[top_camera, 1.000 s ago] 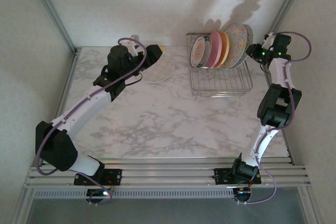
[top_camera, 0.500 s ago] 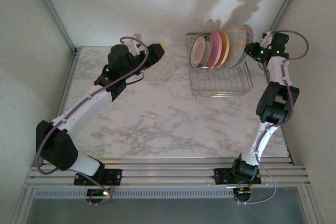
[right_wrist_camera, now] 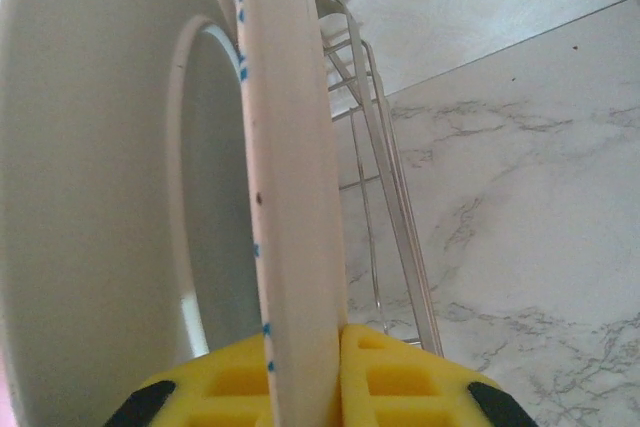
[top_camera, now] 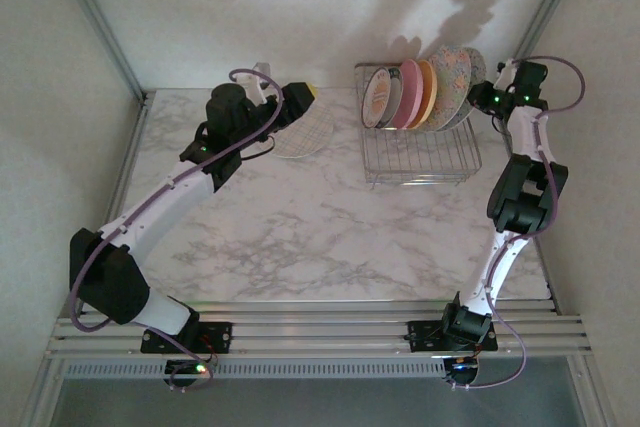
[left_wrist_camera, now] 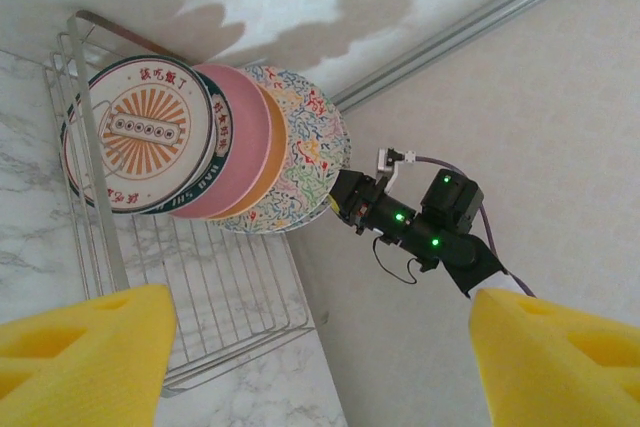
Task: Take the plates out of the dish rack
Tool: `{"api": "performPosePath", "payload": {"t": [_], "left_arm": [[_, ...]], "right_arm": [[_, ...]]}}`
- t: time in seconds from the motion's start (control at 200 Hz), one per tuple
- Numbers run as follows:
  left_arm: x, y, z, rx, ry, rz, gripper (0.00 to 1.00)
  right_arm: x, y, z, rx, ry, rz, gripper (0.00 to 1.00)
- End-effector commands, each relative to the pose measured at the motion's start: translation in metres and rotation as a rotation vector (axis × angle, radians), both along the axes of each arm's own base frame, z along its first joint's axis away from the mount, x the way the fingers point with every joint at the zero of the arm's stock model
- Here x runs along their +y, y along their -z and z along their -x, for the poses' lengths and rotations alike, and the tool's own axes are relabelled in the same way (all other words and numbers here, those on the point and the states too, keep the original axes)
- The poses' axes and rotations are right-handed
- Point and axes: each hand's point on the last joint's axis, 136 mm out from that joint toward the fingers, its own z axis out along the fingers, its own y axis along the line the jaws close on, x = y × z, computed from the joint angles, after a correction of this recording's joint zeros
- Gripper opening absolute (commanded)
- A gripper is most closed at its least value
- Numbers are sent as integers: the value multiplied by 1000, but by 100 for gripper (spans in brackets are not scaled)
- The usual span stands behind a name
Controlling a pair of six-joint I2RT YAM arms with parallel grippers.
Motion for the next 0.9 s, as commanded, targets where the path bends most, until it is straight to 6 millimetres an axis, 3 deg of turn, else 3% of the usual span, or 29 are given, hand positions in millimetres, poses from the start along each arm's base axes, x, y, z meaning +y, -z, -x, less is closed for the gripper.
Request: {"api": "performPosePath", "payload": {"t": [0.0,0.26,0.896], "left_arm": [[-7,-16,1,-42,26,20,77],[-7,-16,1,-47,26,20,77],[-6,-25,5,-68,35,31,77]], "right_arm": [[21,-23,-1,-47,-46,-17,0],[30,-45,6,-105,-43,59,0],[-4,-112,36,-207,202,349,0]]}}
